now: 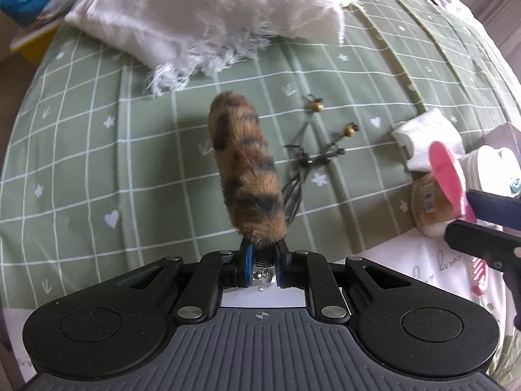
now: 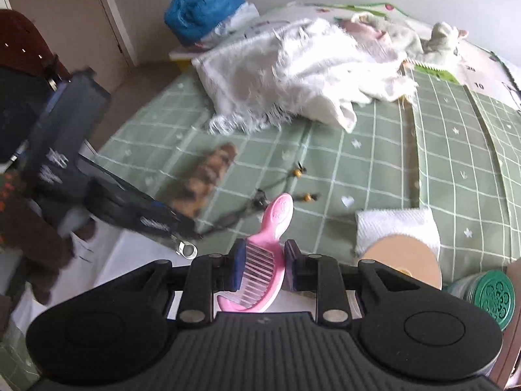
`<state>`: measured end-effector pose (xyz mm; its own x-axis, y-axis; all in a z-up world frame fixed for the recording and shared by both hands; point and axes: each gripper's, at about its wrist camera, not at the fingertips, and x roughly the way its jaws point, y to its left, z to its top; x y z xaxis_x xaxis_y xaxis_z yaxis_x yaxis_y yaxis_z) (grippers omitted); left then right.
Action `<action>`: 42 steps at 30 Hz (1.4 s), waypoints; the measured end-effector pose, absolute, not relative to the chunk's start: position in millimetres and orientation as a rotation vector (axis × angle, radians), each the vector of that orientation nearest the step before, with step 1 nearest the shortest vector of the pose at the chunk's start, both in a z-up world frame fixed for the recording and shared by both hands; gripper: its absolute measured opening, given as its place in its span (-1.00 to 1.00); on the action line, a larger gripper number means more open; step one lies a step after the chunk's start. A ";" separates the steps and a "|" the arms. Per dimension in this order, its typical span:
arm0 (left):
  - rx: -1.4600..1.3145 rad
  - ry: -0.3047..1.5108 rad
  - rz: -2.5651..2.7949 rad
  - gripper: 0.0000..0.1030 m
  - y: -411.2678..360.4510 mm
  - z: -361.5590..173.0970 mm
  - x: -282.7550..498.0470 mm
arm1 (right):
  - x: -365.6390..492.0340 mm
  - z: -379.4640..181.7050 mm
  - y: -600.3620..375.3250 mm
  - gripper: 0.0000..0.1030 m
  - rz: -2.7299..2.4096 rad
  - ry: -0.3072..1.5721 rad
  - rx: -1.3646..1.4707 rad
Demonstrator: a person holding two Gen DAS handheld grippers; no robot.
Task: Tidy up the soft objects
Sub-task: 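Carry the fur tail and pink comb over the pink box and open both grippers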
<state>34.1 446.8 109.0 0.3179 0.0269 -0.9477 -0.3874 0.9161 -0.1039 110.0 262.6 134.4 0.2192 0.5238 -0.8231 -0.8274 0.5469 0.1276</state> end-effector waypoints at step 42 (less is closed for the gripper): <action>-0.574 0.950 -0.455 -0.57 139.8 200.4 248.5 | 242.0 306.0 -90.4 -0.50 0.545 0.593 -0.161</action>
<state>248.5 139.8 200.4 0.5085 -0.5949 -0.6226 0.1116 0.7624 -0.6374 242.0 -90.4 306.0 0.6936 0.4405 -0.5700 -0.5309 0.8474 0.0089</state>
